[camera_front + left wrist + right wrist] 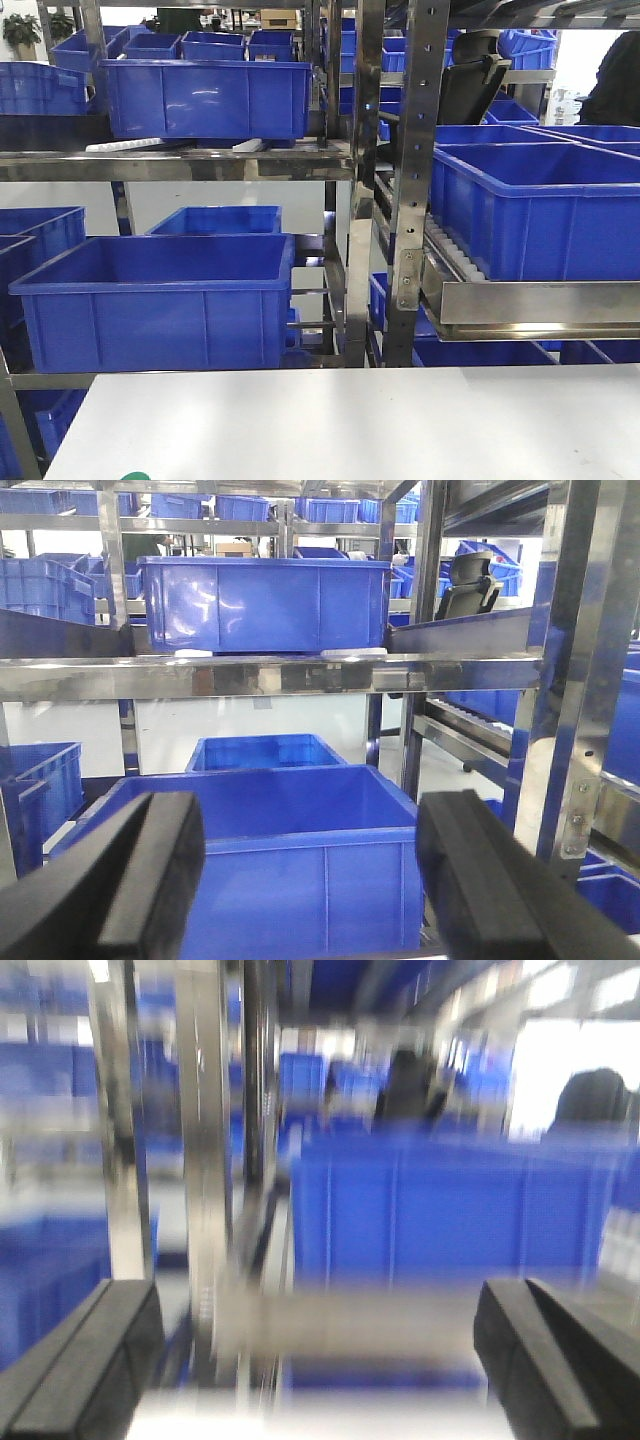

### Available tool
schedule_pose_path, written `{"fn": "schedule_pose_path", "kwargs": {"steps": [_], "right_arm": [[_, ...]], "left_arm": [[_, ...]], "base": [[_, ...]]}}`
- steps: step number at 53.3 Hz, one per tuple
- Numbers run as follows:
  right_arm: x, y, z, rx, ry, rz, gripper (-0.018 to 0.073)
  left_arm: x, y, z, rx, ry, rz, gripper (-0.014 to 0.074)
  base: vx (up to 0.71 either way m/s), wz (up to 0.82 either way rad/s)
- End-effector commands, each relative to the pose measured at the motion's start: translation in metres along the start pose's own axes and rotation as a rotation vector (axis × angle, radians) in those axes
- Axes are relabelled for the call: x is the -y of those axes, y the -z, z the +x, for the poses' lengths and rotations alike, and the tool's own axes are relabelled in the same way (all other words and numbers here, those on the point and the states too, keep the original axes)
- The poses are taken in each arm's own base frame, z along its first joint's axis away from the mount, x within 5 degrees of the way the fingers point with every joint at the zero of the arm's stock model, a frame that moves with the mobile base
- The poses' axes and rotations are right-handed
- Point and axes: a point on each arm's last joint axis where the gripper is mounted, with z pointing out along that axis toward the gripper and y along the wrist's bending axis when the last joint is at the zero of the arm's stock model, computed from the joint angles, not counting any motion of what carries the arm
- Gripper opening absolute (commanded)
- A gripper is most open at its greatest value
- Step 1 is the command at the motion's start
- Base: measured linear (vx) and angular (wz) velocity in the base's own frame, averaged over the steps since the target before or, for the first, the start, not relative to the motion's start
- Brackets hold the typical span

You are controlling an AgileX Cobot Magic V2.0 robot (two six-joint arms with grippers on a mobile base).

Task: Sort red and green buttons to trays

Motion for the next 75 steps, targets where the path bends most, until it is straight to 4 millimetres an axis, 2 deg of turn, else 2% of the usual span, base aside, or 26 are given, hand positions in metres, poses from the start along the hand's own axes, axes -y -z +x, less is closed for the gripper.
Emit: {"fn": "schedule_pose_path", "kwargs": {"steps": [1, 5, 8, 18, 25, 31, 47, 56, 63, 70, 75], "right_arm": [[-0.002, -0.002, 0.037, 0.032, -0.011, -0.034, 0.0634], [-0.006, 0.004, 0.086, -0.048, -0.010, -0.087, 0.0595], [-0.008, 0.006, 0.107, -0.081, -0.020, -0.116, 0.0566], [-0.012, -0.013, 0.142, -0.083, -0.081, -0.164, 0.0523], [-0.012, -0.022, 0.172, -0.226, -0.103, -0.173, 0.0523], [-0.012, -0.031, 0.182, -0.259, -0.082, -0.178, 0.0523], [-0.014, -0.073, 0.180, -0.172, -0.058, -0.211, 0.0523], [-0.021, -0.095, 0.187, -0.157, -0.039, -0.310, 0.0523], [-0.021, -0.108, 0.195, -0.158, -0.044, -0.314, 0.0515], [-0.021, -0.116, 0.202, -0.164, -0.044, -0.323, 0.0420], [-0.023, -0.117, 0.203, -0.167, -0.041, -0.341, 0.0225]], "left_arm": [[0.000, 0.002, -0.022, 0.131, 0.022, -0.005, 0.0580], [0.000, 0.001, -0.020, 0.124, 0.023, -0.005, 0.0580], [0.000, -0.001, -0.019, 0.114, 0.025, -0.005, 0.0580], [0.000, -0.007, -0.015, 0.093, 0.044, -0.006, 0.0580], [0.000, -0.008, -0.014, 0.092, 0.044, -0.007, 0.0580], [0.000, -0.008, -0.014, 0.094, 0.043, -0.007, 0.0580], [0.000, -0.008, -0.014, 0.094, 0.041, -0.007, 0.0580], [0.000, -0.008, -0.014, 0.092, 0.041, -0.007, 0.0580], [0.000, -0.008, -0.014, 0.092, 0.041, -0.007, 0.0580], [0.000, -0.008, -0.014, 0.092, 0.041, -0.007, 0.0580], [0.000, -0.008, -0.014, 0.092, 0.041, -0.007, 0.0580]], "base": [[0.00, 0.00], [0.00, 0.00], [0.00, 0.00], [0.00, 0.00], [0.00, 0.00], [0.00, 0.00], [0.00, 0.00], [0.00, 0.00], [0.00, 0.00], [0.00, 0.00], [0.00, 0.00]]}}
